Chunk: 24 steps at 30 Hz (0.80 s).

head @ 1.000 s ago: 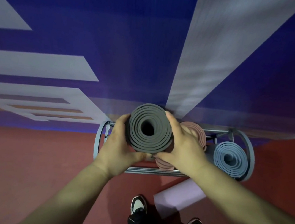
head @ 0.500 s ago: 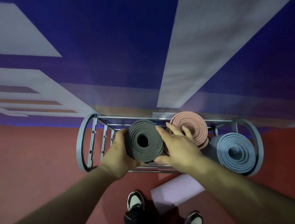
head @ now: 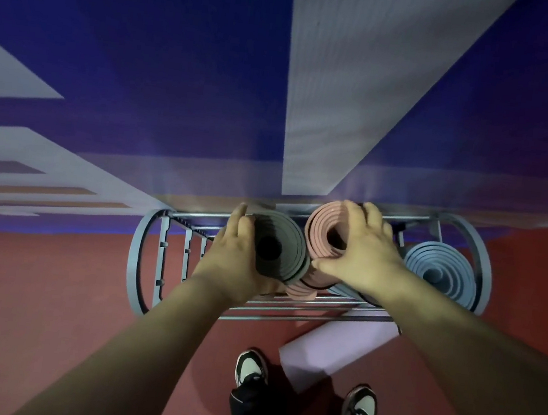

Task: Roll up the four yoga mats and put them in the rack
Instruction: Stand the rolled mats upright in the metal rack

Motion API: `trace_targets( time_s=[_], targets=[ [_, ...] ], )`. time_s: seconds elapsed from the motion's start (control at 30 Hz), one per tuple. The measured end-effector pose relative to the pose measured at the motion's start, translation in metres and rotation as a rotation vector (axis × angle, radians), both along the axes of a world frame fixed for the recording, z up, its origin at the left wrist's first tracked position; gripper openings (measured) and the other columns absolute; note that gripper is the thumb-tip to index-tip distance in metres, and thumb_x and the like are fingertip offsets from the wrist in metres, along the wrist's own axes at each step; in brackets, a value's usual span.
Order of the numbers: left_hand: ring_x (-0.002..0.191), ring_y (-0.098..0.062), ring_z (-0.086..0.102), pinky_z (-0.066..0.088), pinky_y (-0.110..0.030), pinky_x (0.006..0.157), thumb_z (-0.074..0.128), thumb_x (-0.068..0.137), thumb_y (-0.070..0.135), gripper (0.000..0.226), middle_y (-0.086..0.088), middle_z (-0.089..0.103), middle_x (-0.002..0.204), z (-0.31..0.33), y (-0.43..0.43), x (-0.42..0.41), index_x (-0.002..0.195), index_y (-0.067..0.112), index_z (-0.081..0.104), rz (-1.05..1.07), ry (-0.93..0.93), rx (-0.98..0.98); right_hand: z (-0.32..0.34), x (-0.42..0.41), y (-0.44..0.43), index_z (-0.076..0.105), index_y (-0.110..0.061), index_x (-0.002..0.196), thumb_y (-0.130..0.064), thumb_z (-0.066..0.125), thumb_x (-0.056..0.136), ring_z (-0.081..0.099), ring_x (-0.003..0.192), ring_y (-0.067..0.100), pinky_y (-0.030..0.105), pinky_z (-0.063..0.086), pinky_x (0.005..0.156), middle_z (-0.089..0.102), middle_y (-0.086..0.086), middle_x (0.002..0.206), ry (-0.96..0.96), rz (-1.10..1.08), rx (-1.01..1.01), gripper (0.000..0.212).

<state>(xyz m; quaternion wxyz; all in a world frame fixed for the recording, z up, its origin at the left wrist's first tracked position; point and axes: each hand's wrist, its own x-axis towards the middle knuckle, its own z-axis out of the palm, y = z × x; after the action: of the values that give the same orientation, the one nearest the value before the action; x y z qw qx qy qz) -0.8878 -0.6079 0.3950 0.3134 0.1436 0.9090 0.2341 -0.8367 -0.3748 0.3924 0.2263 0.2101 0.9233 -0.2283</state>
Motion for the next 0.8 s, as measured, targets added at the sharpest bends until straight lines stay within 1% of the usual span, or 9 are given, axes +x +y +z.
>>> trace_targets(
  time_s=[0.07,0.1,0.17,0.23,0.3,0.4,0.47,0.57,0.8],
  targets=[
    [0.137,-0.028,0.042,0.04,-0.036,0.11,0.096,0.053,0.044,0.117,-0.004,0.034,0.149,0.004,0.004,-0.003,0.144,0.016,0.027,0.01,-0.005,-0.008,0.001,-0.007,-0.003,0.01,-0.029,0.155,-0.058,0.084,0.054,0.028,0.136,0.039,0.048,0.037,0.112,0.018,0.007,0.155,-0.041,0.024,0.033,0.128],
    [0.135,-0.03,0.044,0.042,-0.039,0.109,0.096,0.051,0.044,0.122,-0.003,0.034,0.145,0.006,0.005,-0.004,0.146,0.019,0.024,-0.007,-0.007,-0.021,0.001,-0.008,-0.006,0.006,-0.03,0.155,-0.057,0.083,0.052,0.028,0.135,0.039,0.049,0.039,0.111,0.019,0.008,0.151,-0.069,0.037,0.044,0.131],
    [0.137,-0.037,0.037,0.041,-0.047,0.111,0.093,0.053,0.045,0.138,-0.005,0.022,0.148,0.008,0.008,-0.006,0.157,0.031,0.003,-0.072,-0.047,-0.101,0.001,-0.008,-0.01,-0.003,-0.032,0.155,-0.053,0.082,0.051,0.026,0.136,0.039,0.05,0.039,0.111,0.016,0.009,0.149,-0.121,0.047,0.034,0.136],
    [0.142,-0.043,0.024,0.037,-0.054,0.113,0.09,0.058,0.045,0.142,-0.005,0.005,0.155,0.011,0.011,-0.005,0.155,0.045,-0.014,-0.119,-0.104,-0.205,0.0,-0.005,-0.013,-0.011,-0.036,0.155,-0.049,0.083,0.053,0.022,0.138,0.039,0.05,0.039,0.112,0.01,0.007,0.15,-0.146,0.053,0.001,0.14],
    [0.145,-0.044,0.014,0.036,-0.056,0.113,0.089,0.059,0.044,0.14,-0.001,-0.006,0.158,0.012,0.015,-0.004,0.153,0.049,-0.015,-0.122,-0.161,-0.264,0.001,-0.001,-0.016,-0.019,-0.041,0.153,-0.048,0.084,0.055,0.017,0.14,0.039,0.05,0.041,0.11,0.001,0.005,0.156,-0.167,0.086,-0.014,0.143],
    [0.146,-0.041,0.012,0.037,-0.056,0.113,0.092,0.049,0.054,0.146,0.002,-0.004,0.158,0.009,0.018,-0.002,0.154,0.044,-0.009,-0.1,-0.166,-0.298,-0.002,0.006,-0.016,-0.023,-0.045,0.151,-0.05,0.087,0.053,0.015,0.141,0.038,0.052,0.043,0.105,-0.009,0.001,0.161,-0.203,0.144,0.025,0.148],
    [0.145,-0.04,0.016,0.036,-0.054,0.114,0.089,0.046,0.064,0.148,0.001,0.001,0.159,0.006,0.022,0.002,0.156,0.037,-0.006,-0.094,-0.125,-0.307,-0.005,0.009,-0.012,-0.017,-0.046,0.152,-0.053,0.089,0.05,0.021,0.135,0.036,0.051,0.045,0.103,0.002,0.002,0.155,-0.167,0.147,0.046,0.148],
    [0.135,-0.04,0.033,0.039,-0.049,0.11,0.083,0.052,0.068,0.133,-0.004,0.022,0.146,0.006,0.025,0.006,0.154,0.033,0.006,-0.053,-0.009,-0.233,-0.004,0.01,-0.002,0.004,-0.043,0.155,-0.048,0.085,0.054,0.029,0.127,0.034,0.045,0.044,0.105,0.022,0.005,0.144,-0.04,0.077,-0.006,0.129],
    [0.132,-0.035,0.033,0.043,-0.049,0.107,0.082,0.057,0.06,0.121,-0.001,0.023,0.142,0.012,0.011,0.01,0.152,0.036,0.01,-0.024,0.063,-0.126,0.015,0.028,0.0,0.014,-0.044,0.152,-0.045,0.084,0.057,0.027,0.126,0.029,0.04,0.042,0.104,0.021,-0.001,0.141,0.11,0.078,0.016,0.119]
  ],
)
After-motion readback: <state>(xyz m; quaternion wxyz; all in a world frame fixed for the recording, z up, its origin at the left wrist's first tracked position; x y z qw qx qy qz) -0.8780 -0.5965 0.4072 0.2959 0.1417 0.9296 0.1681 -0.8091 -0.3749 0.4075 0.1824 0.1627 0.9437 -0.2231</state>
